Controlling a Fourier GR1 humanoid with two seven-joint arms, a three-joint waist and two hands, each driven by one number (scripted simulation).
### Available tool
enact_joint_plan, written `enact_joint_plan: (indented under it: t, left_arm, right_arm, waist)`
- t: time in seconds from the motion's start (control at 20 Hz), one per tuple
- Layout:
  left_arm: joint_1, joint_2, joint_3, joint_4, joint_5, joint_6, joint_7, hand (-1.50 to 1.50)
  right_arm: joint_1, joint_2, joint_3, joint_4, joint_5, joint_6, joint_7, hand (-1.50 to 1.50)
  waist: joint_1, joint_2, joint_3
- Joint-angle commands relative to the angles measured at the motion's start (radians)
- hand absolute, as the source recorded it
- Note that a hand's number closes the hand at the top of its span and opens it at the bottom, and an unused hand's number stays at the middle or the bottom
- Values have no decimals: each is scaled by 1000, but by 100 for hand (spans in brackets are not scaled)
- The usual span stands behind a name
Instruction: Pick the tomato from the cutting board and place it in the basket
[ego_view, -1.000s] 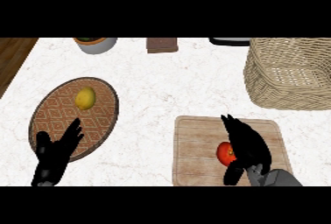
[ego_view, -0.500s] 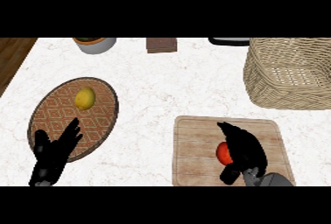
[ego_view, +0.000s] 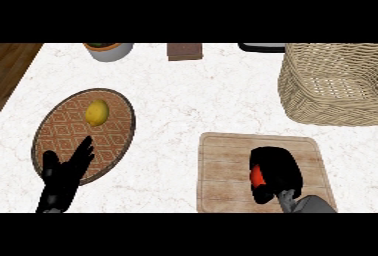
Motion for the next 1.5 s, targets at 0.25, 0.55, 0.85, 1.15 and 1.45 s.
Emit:
enact_joint_plan:
  t: [0.25, 0.55, 0.85, 1.15, 1.45]
  left_arm:
    - [59, 0, 16, 26, 1, -47, 15, 0]
    - [56, -4, 37, 30, -20, -34, 8, 0]
    - [39, -32, 31, 30, -9, -17, 36, 0]
    - [62, -18, 32, 2, -10, -33, 41, 0]
    - [44, -36, 18, 35, -40, -29, 32, 0]
  right_arm:
    - [5, 61, 44, -21, 96, 11, -20, 150]
    - [10, 88, 73, -61, 192, -60, -38, 150]
    - [-6, 291, -136, -254, -23, -306, -73, 150]
    - [-78, 267, -276, -546, -59, -270, 20, 150]
    - [-254, 150, -534, -670, -151, -80, 220, 150]
  waist:
    - [1, 7, -9]
    - [-3, 6, -9]
    - [-32, 5, -4]
    - [-16, 3, -9]
    - [-14, 5, -10]
